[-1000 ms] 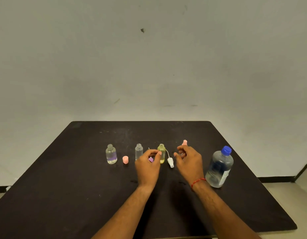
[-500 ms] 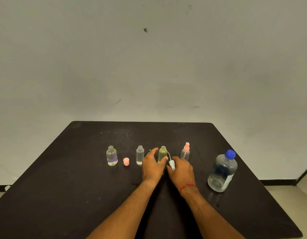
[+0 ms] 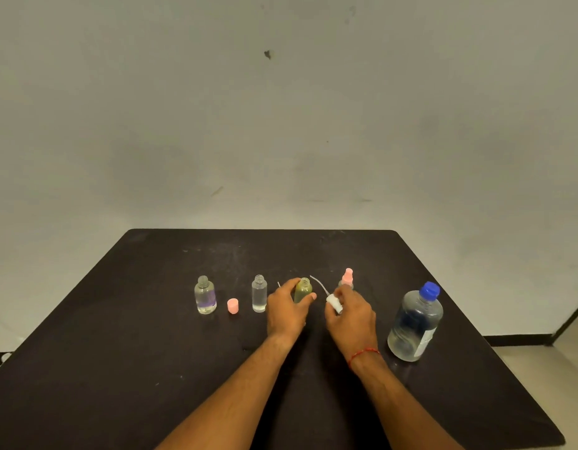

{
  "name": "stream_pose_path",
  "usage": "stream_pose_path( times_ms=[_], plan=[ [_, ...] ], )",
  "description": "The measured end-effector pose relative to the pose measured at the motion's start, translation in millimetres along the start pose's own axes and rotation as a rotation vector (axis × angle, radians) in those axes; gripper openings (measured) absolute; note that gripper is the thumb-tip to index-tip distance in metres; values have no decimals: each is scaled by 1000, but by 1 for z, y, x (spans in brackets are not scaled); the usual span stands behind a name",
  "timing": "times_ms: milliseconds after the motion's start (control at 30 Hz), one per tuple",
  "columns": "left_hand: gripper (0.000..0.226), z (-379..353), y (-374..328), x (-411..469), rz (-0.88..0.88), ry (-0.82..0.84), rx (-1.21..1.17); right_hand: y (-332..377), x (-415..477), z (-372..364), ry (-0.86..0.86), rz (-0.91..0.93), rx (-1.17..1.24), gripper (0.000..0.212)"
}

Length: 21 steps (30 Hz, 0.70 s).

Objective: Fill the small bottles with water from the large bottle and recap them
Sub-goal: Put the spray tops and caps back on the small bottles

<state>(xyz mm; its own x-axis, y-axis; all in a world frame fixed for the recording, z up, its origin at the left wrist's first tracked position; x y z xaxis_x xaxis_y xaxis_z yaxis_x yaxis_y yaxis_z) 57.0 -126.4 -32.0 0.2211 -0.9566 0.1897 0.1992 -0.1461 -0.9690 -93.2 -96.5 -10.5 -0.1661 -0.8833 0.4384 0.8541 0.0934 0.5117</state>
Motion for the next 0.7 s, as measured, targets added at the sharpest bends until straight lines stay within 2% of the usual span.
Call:
stream_pose_path(
  times_ms=[133, 233, 400, 700],
  plan=[
    [37, 3, -7, -6, -31, 7, -13, 10, 2, 32, -170, 33, 139, 18],
    [39, 6, -13, -10, -62, 14, -11, 16, 7, 55, -214, 36, 289, 22],
    [43, 11, -24, -18, -89, 14, -7, 27, 15, 79, -168, 100, 357, 26],
    [42, 15, -35, -29, -116, 15, 10, 37, 20, 97, -124, 196, 316, 28]
  ],
)
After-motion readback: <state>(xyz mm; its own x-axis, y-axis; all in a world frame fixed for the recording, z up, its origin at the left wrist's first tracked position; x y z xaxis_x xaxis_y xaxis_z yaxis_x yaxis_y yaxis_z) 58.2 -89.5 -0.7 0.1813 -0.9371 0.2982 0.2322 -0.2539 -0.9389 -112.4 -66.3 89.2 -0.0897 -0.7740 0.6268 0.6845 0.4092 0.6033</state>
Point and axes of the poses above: each hand's wrist, its own x-axis towards the middle knuckle, its own z-axis out of the back of the hand, y = z × x, the point moved 4 cm from there along x, towards the middle knuckle, and after that the axes turned 10 degrees about -x, right-handed, at the moved point
